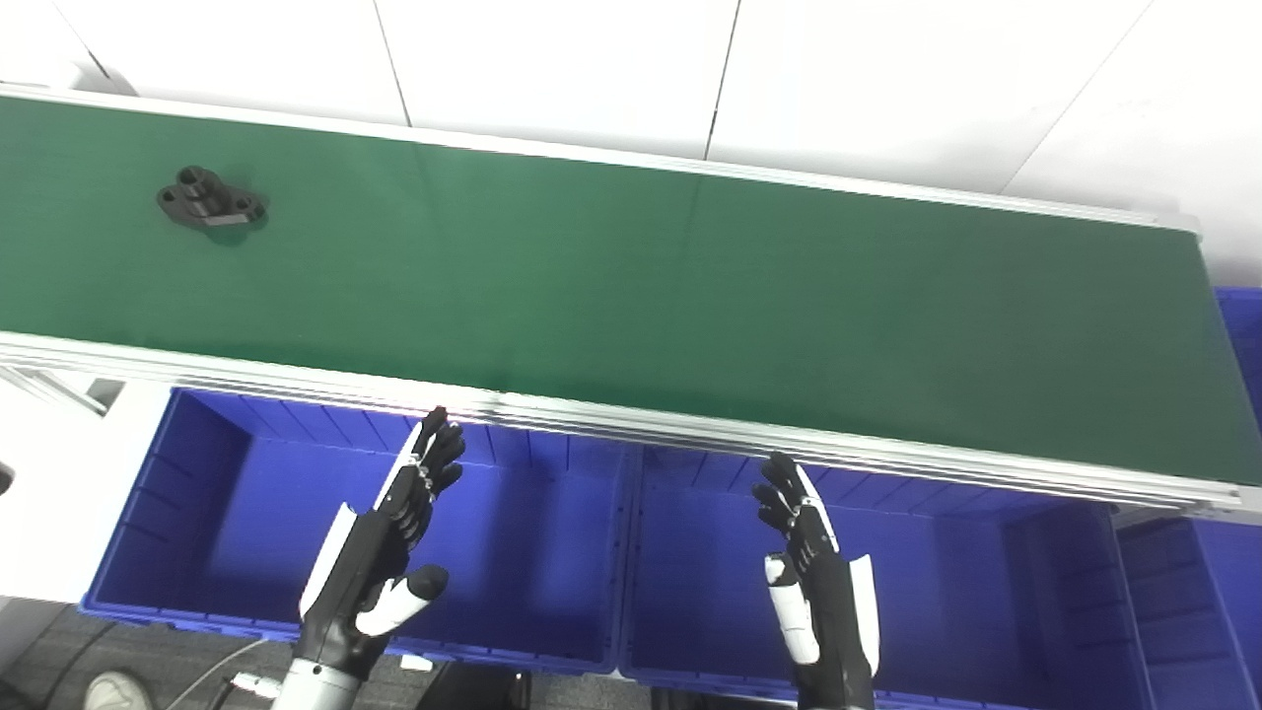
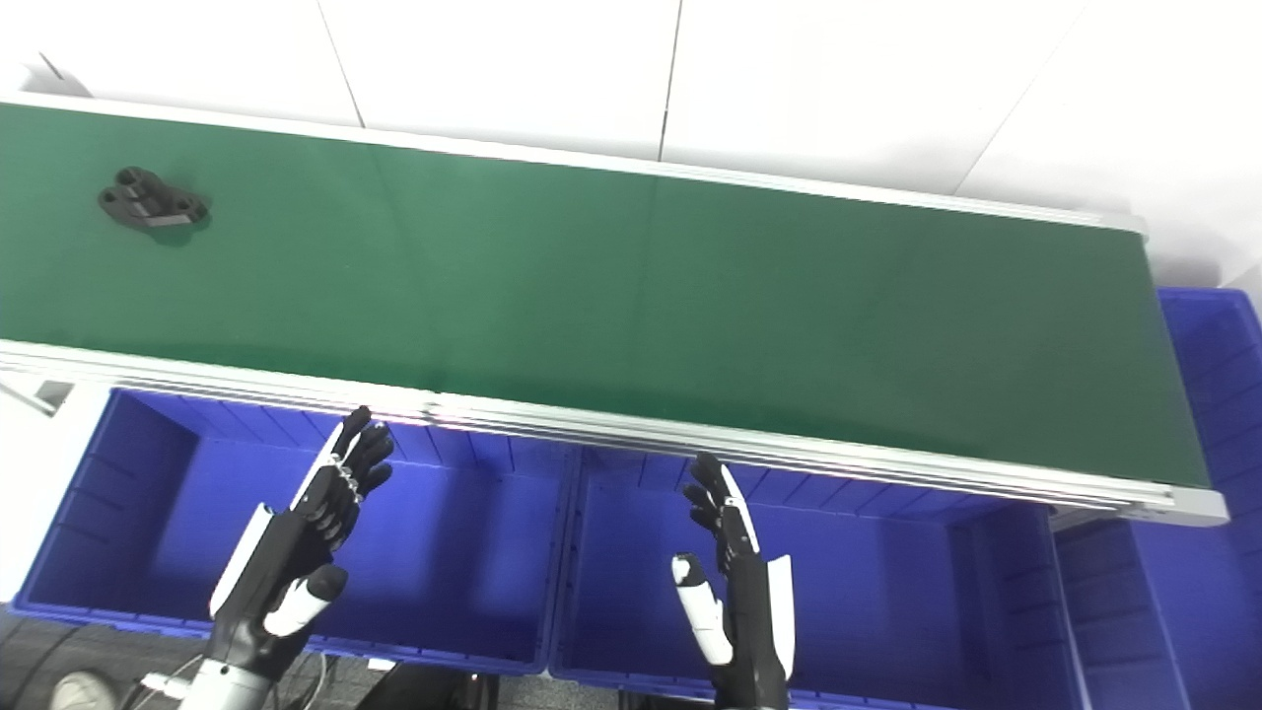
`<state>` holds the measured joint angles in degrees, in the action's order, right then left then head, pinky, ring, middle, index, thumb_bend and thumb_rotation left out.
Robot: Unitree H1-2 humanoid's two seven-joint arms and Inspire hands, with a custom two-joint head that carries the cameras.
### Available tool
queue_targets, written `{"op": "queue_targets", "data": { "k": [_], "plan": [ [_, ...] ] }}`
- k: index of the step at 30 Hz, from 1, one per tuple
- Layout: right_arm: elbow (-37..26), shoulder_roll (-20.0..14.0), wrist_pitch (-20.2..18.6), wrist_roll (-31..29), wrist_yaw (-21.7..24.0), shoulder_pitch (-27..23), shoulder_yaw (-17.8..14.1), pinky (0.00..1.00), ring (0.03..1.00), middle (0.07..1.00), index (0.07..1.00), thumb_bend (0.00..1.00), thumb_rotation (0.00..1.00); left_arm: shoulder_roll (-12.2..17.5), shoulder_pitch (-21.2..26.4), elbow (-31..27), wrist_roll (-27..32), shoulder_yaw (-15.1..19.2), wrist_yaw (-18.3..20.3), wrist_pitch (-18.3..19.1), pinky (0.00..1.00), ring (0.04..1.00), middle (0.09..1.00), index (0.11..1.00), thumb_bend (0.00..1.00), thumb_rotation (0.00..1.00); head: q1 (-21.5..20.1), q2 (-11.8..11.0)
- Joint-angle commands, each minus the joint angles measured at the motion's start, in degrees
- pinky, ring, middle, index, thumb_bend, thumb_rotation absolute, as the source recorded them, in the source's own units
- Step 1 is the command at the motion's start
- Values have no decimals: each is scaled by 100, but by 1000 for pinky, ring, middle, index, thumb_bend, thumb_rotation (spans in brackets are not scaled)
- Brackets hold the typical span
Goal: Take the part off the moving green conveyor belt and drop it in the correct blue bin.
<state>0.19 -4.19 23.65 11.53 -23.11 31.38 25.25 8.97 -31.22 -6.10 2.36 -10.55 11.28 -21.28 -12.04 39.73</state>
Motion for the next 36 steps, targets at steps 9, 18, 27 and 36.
{"op": "queue_targets", "data": {
  "k": [9, 18, 27, 36],
  "plan": [
    [-137, 108, 326, 48, 120, 86, -67, 836, 850, 897, 911, 819, 976, -2, -6, -95, -20, 10, 20, -174, 940, 961, 972, 1000, 911, 807, 28, 41],
    [-114, 109, 326, 205, 156, 75, -15, 838, 856, 903, 909, 828, 946, 79, 21, -67, 149, 14, 141, -199, 956, 970, 981, 1000, 929, 795, 2, 1],
    [-105, 77, 327, 111, 174, 82, -4, 853, 857, 906, 915, 828, 944, 27, 2, -63, 169, 22, 162, -254, 946, 964, 975, 1000, 914, 789, 36, 12],
    [140, 38, 327, -48, 174, 12, -23, 837, 857, 899, 913, 833, 937, -33, 61, 230, 118, -24, 163, -418, 960, 969, 978, 1000, 930, 800, 212, -555]
  ]
}}
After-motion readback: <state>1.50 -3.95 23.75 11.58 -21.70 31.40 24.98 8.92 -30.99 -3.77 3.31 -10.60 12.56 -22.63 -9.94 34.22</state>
